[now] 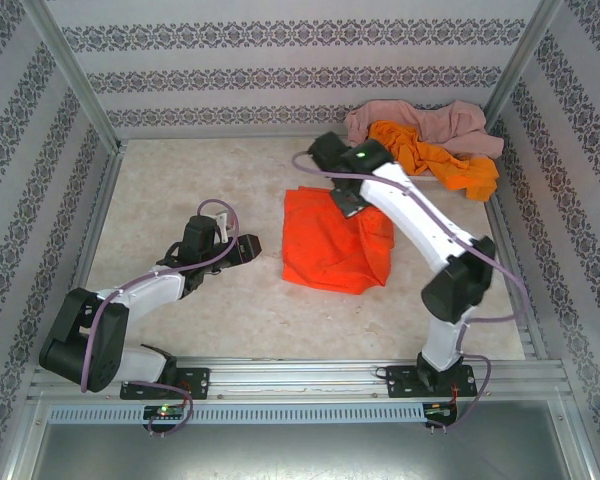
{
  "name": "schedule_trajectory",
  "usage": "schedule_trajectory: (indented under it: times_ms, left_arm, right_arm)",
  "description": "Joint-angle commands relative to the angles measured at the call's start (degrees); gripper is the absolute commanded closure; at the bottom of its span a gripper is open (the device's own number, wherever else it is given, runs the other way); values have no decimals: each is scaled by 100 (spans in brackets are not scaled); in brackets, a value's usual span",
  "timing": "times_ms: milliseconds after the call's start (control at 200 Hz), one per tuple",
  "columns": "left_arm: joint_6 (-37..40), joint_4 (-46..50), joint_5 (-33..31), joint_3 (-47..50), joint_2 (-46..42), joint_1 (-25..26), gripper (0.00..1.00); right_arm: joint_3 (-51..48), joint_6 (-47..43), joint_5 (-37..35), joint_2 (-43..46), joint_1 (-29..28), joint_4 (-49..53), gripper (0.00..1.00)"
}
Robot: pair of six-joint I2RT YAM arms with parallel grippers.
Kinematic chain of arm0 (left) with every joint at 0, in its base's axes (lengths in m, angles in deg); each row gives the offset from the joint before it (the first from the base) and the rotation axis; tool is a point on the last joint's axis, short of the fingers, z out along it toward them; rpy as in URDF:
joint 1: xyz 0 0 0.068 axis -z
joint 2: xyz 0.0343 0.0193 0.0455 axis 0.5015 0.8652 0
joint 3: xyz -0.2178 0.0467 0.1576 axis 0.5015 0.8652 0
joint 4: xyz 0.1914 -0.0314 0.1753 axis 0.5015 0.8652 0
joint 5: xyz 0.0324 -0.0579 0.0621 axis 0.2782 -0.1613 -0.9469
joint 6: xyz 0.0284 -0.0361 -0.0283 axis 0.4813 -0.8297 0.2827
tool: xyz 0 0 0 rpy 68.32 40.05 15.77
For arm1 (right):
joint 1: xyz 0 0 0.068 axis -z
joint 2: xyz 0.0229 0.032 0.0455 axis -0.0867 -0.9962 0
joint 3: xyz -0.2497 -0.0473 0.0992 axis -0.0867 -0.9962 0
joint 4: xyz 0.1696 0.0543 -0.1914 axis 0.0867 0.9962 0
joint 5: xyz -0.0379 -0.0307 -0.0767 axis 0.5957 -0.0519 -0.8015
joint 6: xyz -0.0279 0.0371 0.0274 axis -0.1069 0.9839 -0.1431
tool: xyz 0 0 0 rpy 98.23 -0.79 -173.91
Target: Fold and stack the shorts
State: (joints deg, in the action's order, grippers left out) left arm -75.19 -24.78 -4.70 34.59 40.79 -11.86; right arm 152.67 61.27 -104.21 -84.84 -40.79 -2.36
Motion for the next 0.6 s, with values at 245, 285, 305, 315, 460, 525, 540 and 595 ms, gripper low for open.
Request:
schedule_trajectory:
  times_ms: [245, 285, 305, 315, 460, 525, 540, 595]
  left_arm:
    - [-326, -654, -161, 350, -545, -46, 30]
    - [-346, -640, -211, 373, -714, -46, 27]
    - [-360, -633, -220, 387, -794, -47, 25]
    - [-362, -626, -237, 385, -833, -42, 23]
    - [-456, -624, -45, 236, -976, -48, 17]
    - [-553, -724, 113, 114, -849, -47, 17]
    - [-576, -758, 144, 89, -798, -42, 17]
    - [-673, -891, 268, -35, -610, -46, 17]
  right_arm:
    - [1758, 1036, 3621, -1211, -791, -468, 31]
    - [1410, 1123, 4003, -865, -713, -921, 27]
    - [1152, 1194, 4185, -645, -661, -1196, 23]
    - [1006, 1242, 4280, -532, -626, -1353, 22]
    - [-2047, 2696, 5507, 1338, 187, -4352, 10]
    - [-3293, 3537, 5895, 1909, 570, -5619, 8]
    - [-3508, 3677, 5925, 1990, 654, -5808, 8]
    - [-4068, 3933, 5946, 2182, 828, -6187, 8]
